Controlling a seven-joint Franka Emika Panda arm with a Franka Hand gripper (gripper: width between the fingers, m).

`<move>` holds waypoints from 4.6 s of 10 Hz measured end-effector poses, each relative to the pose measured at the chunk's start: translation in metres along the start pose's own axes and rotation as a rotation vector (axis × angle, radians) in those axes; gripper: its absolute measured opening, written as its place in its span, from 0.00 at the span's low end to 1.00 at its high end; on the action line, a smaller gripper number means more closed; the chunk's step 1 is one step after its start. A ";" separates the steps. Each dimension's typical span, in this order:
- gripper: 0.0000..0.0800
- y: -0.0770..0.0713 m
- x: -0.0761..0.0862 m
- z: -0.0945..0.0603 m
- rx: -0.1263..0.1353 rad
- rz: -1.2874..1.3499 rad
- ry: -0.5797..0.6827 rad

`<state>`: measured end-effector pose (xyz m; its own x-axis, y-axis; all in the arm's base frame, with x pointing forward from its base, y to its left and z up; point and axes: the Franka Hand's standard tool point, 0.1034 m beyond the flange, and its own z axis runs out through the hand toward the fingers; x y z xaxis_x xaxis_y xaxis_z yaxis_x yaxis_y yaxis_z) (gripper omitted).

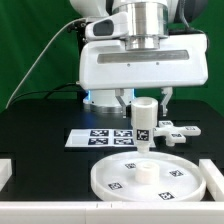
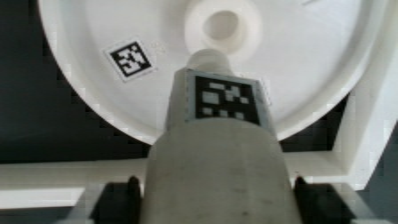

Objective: Assemble round table

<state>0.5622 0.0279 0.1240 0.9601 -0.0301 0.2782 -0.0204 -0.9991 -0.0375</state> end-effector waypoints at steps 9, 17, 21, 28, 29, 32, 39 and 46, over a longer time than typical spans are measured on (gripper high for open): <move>0.51 -0.014 -0.019 0.008 -0.009 -0.022 0.142; 0.51 -0.012 -0.025 0.023 -0.017 -0.044 0.140; 0.51 -0.011 -0.029 0.035 -0.023 -0.047 0.144; 0.62 -0.012 -0.027 0.038 -0.026 -0.055 0.181; 0.78 -0.012 -0.027 0.035 -0.020 -0.048 0.123; 0.81 -0.013 -0.018 0.029 -0.002 -0.031 -0.077; 0.78 -0.010 0.000 0.033 0.004 -0.004 -0.331; 0.50 -0.007 -0.003 0.030 -0.127 0.467 -0.285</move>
Offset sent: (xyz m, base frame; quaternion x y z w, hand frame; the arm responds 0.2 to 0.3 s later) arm 0.0000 0.0000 0.0000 0.0000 0.0000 0.0000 1.0000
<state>0.5677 0.0361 0.0943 0.8780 -0.4785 -0.0109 -0.4781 -0.8779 0.0262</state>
